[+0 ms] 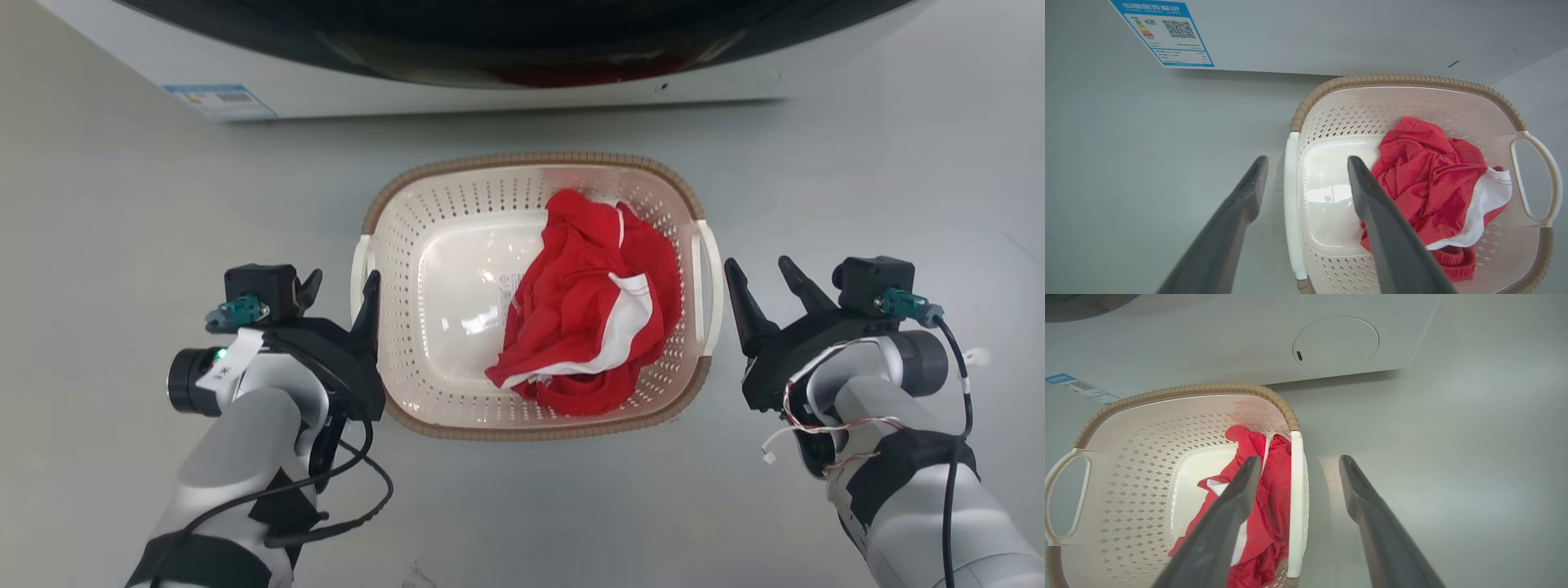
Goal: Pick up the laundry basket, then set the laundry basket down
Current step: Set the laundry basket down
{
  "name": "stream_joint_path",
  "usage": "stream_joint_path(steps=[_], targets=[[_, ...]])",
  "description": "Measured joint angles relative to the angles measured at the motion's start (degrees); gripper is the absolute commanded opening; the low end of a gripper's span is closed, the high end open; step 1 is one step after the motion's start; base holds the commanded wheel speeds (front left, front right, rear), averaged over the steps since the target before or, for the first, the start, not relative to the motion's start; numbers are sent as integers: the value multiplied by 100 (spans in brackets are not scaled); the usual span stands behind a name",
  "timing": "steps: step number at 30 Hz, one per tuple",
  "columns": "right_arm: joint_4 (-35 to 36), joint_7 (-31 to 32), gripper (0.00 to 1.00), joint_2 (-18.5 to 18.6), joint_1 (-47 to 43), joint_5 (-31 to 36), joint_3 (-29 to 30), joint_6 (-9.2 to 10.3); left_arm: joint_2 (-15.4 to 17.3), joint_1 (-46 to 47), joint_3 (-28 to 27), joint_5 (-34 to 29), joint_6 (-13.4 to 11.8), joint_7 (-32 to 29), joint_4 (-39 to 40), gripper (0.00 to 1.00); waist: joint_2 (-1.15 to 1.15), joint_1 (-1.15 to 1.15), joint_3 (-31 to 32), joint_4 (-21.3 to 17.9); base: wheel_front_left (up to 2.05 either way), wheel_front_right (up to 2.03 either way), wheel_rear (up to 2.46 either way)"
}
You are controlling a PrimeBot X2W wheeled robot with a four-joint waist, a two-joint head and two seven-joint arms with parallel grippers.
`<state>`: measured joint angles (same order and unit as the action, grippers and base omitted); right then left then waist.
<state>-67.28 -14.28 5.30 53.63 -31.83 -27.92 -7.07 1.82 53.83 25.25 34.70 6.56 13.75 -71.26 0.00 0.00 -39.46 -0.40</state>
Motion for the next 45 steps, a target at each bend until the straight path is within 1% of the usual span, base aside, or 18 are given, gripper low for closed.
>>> stream_joint_path(steps=[9, 13, 14, 18, 22, 29, 31, 32, 37, 45], targets=[[537, -1, 100, 179, -597, -52, 223, 0, 96, -405, 55, -113, -10, 55, 226, 100, 0, 0, 689, -41, 0, 0, 0], [907, -1, 100, 241, -943, -55, 372, 0, 140, -715, -10, -183, -102, 55, 613, 100, 0, -1, 1101, -64, 0, 0, 0], [907, -1, 100, 241, -943, -55, 372, 0, 140, -715, -10, -183, -102, 55, 613, 100, 0, -1, 1101, -64, 0, 0, 0], [1216, -1, 100, 268, -1262, -40, 486, 1, 197, -965, -71, -264, -162, 55, 964, 100, 0, -1, 1433, -75, 0, 0, 0], [1602, -1, 100, 319, -1564, 0, 633, 63, 276, -1299, -127, -336, -238, 55, 1360, 100, -1, -1, 1755, -83, 0, 0, 0], [2329, -2, 100, 437, -2147, 200, 843, 260, 378, -1904, -253, -470, -442, 55, 2185, 100, -1, -1, 2255, -90, 0, 0, 0], [2546, -2, 100, 487, -2310, 264, 896, 313, 420, -2064, -257, -623, -513, 55, 2438, 100, 0, -2, 2383, -88, 0, 0, 0], [2660, -2, 100, 506, -2391, 293, 927, 339, 447, -2145, -277, -658, -517, 56, 2573, 100, 0, -2, 2444, -86, 0, 0, 0], [3141, -2, 100, 559, -2733, 420, 1005, 427, 547, -2582, -402, -739, -712, 56, 3214, 100, -1, -1, 2718, -70, 0, 0, 0], [3799, -2, 100, 608, -3297, 677, 1099, 591, 713, -3395, -533, -980, -917, 56, 4261, 100, 0, -1, 3099, -58, 0, 0, 0]])
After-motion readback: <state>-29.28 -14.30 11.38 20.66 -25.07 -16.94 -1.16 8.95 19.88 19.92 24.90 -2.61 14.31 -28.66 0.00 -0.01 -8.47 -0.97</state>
